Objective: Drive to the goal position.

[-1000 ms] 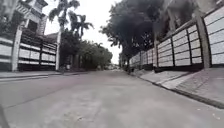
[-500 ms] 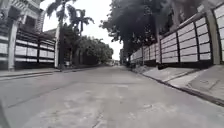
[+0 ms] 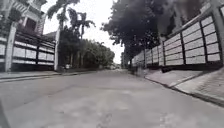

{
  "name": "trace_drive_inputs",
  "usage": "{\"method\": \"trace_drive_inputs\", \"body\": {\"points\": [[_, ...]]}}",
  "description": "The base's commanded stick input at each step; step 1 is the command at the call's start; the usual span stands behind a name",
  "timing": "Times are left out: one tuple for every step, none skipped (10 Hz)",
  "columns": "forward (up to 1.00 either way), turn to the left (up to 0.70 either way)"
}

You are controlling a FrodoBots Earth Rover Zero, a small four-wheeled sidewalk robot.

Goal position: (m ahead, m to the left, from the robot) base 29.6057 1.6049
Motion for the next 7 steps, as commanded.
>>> {"method": "trace_drive_inputs", "body": {"points": [[0.7,-0.35],[0.7,-0.17],[0.7,0.0],[0.7,0.0],[0.7,0.0],[0.7,0.0],[0.7,-0.14]]}}
